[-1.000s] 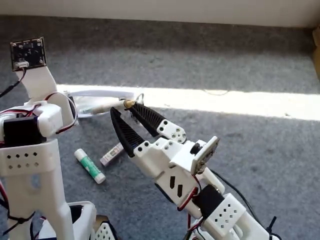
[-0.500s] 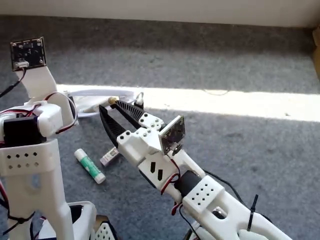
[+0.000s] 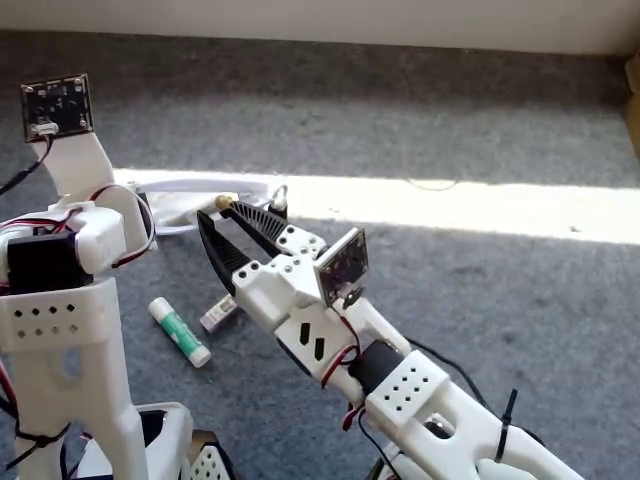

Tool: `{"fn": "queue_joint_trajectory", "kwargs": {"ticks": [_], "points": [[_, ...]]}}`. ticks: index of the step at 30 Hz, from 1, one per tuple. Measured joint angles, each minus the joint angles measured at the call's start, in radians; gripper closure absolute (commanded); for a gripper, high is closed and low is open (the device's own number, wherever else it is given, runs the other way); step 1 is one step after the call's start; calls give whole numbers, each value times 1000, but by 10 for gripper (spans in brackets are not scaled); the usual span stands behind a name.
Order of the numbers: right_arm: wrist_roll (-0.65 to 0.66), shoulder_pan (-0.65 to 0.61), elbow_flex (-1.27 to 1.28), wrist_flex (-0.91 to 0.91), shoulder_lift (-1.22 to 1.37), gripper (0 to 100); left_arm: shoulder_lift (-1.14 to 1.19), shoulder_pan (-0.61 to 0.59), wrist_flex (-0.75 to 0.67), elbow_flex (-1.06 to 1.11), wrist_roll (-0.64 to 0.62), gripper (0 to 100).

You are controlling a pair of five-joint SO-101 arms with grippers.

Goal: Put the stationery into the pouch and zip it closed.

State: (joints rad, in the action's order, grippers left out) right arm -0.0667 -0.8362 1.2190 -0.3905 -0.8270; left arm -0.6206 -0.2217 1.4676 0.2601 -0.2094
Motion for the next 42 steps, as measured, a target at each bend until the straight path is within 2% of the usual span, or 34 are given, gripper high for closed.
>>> {"fn": "queue_joint_trajectory", "kwargs": {"ticks": [4, 13, 22, 26, 32, 42], "points": [[0, -5, -28, 58, -3, 856, 0, 2, 0, 0, 0, 993], [0, -8, -77, 219, -54, 856, 0, 8, 0, 0, 2, 993], [0, 14, -184, 704, -338, 857, 0, -5, 0, 0, 6, 993], [0, 49, -218, 891, -368, 857, 0, -58, -14, 0, 6, 993], [0, 104, -218, 987, -371, 857, 0, -109, -20, 0, 5, 993], [32, 110, -218, 1134, -331, 853, 3, -170, -38, 2, 3, 993]]}}
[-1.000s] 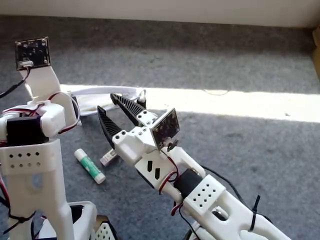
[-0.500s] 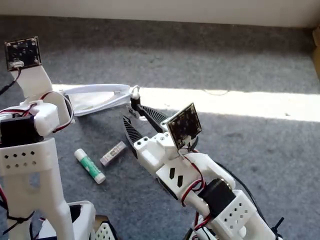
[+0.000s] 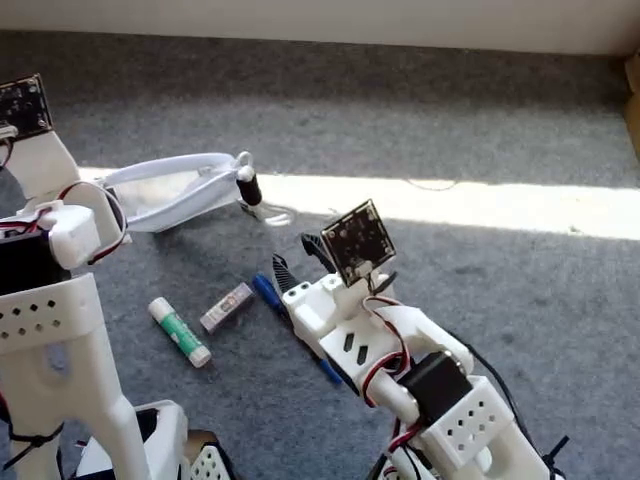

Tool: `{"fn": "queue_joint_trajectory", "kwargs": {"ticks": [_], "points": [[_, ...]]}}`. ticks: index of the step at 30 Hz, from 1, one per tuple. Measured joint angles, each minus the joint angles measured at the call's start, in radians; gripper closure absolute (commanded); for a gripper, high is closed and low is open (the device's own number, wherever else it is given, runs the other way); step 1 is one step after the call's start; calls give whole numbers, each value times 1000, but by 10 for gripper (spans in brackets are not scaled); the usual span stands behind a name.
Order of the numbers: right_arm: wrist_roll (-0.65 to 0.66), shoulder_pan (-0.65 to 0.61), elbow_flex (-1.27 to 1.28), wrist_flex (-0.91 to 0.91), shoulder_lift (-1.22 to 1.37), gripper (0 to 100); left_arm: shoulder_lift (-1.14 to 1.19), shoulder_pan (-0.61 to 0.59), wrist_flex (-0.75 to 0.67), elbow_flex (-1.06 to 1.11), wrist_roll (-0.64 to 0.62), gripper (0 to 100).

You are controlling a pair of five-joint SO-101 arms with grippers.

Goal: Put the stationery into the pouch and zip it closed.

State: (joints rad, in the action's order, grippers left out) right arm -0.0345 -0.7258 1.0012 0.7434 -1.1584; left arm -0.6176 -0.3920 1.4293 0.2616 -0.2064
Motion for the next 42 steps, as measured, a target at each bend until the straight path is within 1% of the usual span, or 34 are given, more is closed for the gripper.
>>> {"fn": "queue_joint_trajectory", "kwargs": {"ticks": [9, 13, 21, 30, 36, 42], "points": [[3, 0, -8, 0, 368, 853, 0, 0, 0, 0, 0, 993], [11, -29, -52, -3, 522, 853, 0, 0, 0, 0, 0, 993], [11, -35, -157, -25, 783, 853, 5, -35, 0, 0, 0, 993], [11, -54, -215, -26, 913, 853, 5, -35, 0, 0, 0, 993], [11, -75, -218, -101, 1002, 853, 5, -35, 0, 0, 0, 993], [55, -77, -218, -117, 1051, 857, 5, -35, 0, 0, 0, 993]]}}
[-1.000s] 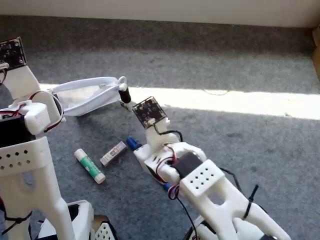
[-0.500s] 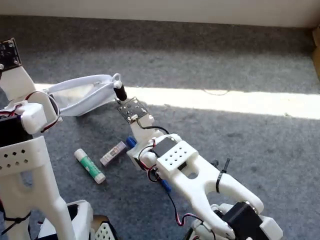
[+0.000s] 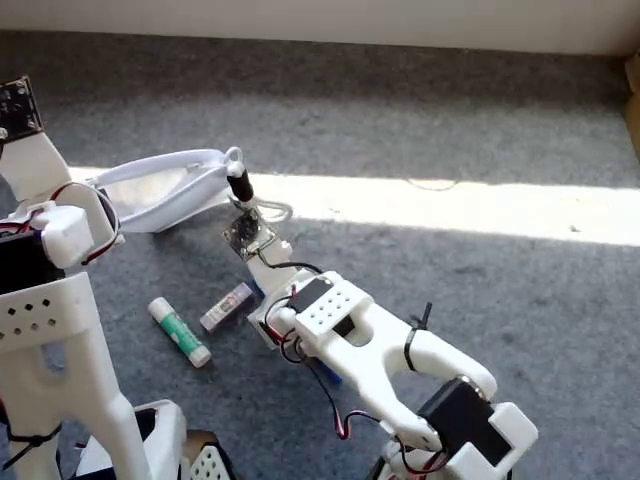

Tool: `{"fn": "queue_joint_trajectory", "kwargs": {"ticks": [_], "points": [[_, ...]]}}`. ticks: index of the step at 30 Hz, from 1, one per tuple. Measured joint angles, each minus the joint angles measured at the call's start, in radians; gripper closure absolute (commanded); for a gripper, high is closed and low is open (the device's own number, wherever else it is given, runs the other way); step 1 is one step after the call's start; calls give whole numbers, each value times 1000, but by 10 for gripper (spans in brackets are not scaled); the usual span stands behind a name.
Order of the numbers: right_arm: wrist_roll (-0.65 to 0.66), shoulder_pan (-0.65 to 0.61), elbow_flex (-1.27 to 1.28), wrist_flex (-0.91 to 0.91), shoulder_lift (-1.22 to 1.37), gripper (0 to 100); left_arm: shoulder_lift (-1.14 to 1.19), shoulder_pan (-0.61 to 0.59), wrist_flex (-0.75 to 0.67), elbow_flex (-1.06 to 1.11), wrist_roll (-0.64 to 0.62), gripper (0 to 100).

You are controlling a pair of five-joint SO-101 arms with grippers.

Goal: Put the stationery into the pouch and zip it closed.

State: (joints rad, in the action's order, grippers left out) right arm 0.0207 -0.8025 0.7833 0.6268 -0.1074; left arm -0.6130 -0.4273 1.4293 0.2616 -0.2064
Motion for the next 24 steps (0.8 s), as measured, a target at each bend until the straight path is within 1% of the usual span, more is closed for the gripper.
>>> {"fn": "queue_joint_trajectory", "kwargs": {"ticks": [3, 8, 12, 14, 16, 21, 24], "points": [[9, 0, 0, 0, 12, 874, 0, 0, 0, 0, 0, 993], [12, 3, -6, -6, 29, 992, 0, 0, 0, 0, 0, 993], [101, 2, -6, -6, 29, 994, 0, 0, 0, 0, 0, 993], [123, 2, -6, -6, 31, 994, 0, 0, 0, 0, 0, 993], [129, 3, -6, -2, 31, 994, 0, 0, 0, 0, 0, 993], [133, 37, -15, 121, 29, 994, 0, 0, 0, 0, 0, 993], [133, 61, -26, 155, 29, 994, 0, 0, 0, 0, 0, 993]]}}
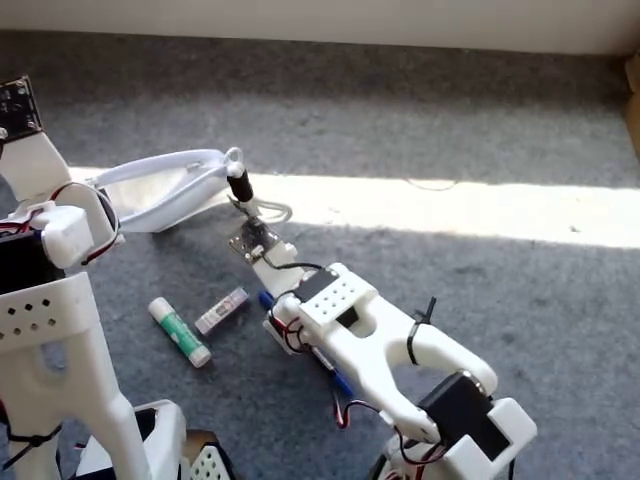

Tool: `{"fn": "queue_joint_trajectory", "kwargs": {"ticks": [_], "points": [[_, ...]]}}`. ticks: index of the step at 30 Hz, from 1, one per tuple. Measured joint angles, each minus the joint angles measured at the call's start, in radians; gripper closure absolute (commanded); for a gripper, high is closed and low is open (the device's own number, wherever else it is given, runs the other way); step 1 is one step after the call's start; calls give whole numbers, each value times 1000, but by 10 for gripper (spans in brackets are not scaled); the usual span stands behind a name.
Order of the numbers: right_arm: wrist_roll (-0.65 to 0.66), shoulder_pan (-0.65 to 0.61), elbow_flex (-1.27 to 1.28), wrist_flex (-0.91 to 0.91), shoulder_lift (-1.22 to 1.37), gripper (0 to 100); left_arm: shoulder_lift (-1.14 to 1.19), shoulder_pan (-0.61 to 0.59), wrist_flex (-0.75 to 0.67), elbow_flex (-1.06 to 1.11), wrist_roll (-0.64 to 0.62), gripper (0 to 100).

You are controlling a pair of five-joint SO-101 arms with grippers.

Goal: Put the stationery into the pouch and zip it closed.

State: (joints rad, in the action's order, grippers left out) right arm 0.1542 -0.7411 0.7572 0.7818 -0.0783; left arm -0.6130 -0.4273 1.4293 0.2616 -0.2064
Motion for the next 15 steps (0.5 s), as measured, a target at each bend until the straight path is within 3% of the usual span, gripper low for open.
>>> {"fn": "queue_joint_trajectory", "kwargs": {"ticks": [15], "points": [[6, 209, -34, 26, 2, 994, 0, 0, 0, 0, 0, 993]]}}
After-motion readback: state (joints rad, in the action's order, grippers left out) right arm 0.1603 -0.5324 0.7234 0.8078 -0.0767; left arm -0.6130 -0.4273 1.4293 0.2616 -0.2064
